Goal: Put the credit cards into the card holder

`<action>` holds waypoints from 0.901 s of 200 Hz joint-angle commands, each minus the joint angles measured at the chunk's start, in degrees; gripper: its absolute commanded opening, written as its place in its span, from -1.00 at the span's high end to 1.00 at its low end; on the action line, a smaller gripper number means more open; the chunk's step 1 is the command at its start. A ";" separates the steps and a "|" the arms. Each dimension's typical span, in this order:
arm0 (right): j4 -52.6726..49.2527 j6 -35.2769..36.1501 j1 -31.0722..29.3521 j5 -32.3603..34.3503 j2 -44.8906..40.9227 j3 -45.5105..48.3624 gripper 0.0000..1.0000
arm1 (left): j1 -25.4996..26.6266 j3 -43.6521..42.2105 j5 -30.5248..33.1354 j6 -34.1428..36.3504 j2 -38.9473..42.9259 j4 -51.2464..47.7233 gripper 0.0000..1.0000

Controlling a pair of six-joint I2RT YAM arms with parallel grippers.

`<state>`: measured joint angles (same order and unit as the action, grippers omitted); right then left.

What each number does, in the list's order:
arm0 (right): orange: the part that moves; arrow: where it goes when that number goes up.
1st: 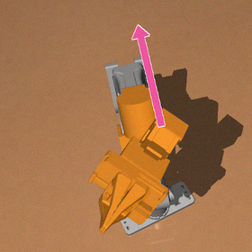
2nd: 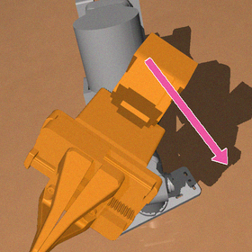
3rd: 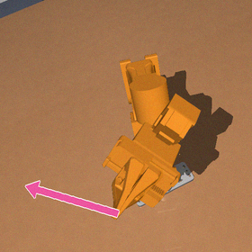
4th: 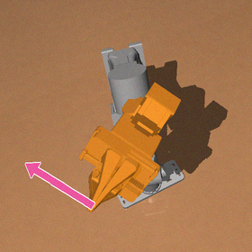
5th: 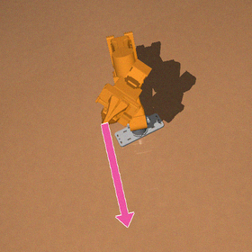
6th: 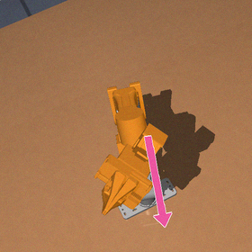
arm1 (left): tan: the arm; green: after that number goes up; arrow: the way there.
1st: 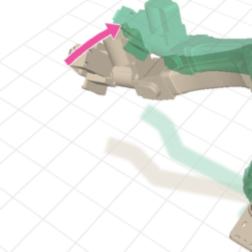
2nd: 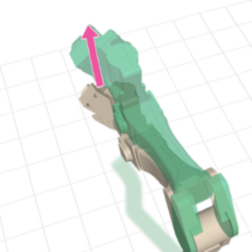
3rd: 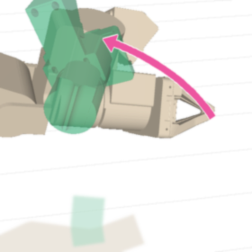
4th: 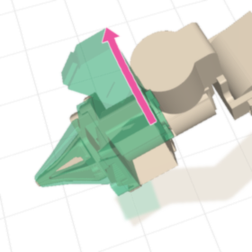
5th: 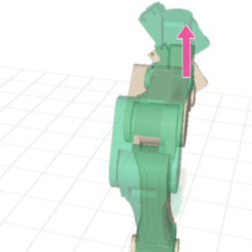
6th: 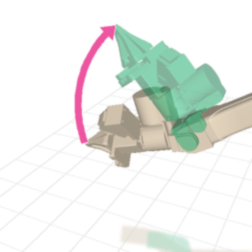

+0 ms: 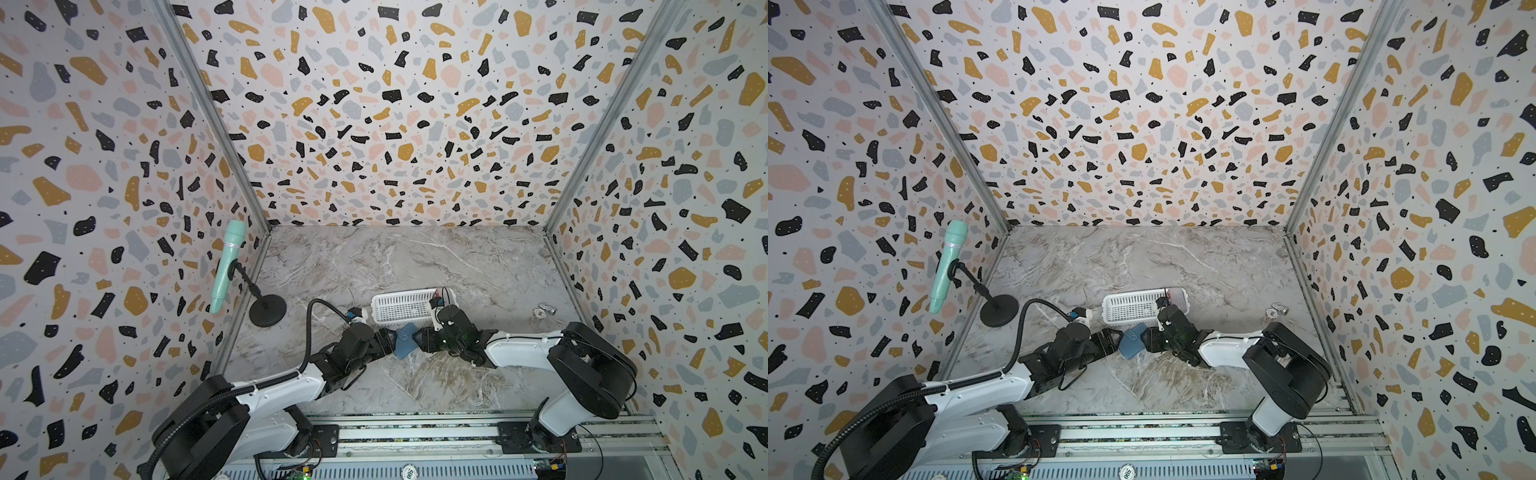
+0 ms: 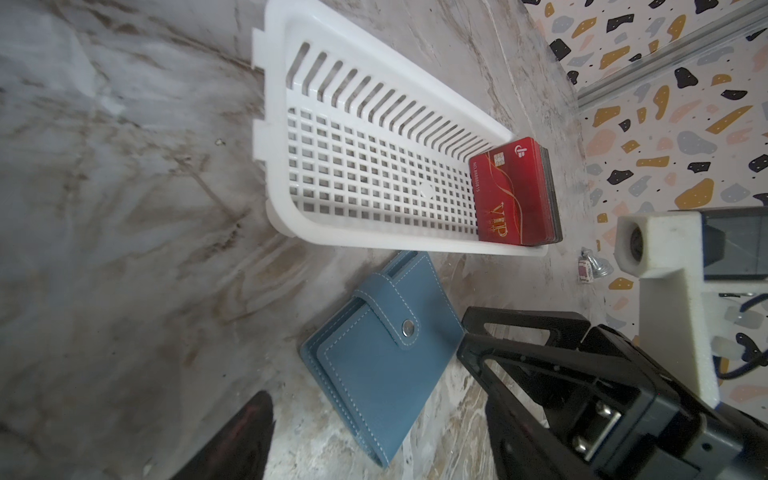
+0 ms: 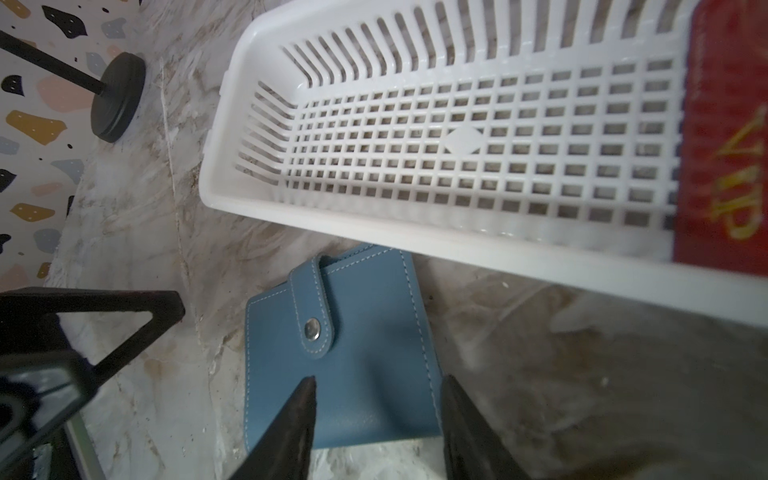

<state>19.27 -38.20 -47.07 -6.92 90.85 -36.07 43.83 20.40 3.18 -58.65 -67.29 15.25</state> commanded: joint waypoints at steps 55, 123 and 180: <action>-1.40 1.02 -1.61 -1.47 -0.48 -0.19 -0.04 | 1.57 0.38 -3.36 -1.11 -3.45 1.36 -0.51; -0.87 0.61 -5.20 -3.15 -3.02 2.23 0.09 | 1.69 2.36 -0.50 -1.54 -4.58 -4.18 -0.47; -0.33 -1.66 -10.65 -3.77 -1.71 0.89 0.12 | 1.67 1.72 3.70 -2.95 1.19 -10.79 -0.47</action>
<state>18.90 -38.74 -55.44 -9.80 89.93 -33.80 45.17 21.17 4.03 -60.82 -68.73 8.49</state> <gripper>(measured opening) 0.440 0.737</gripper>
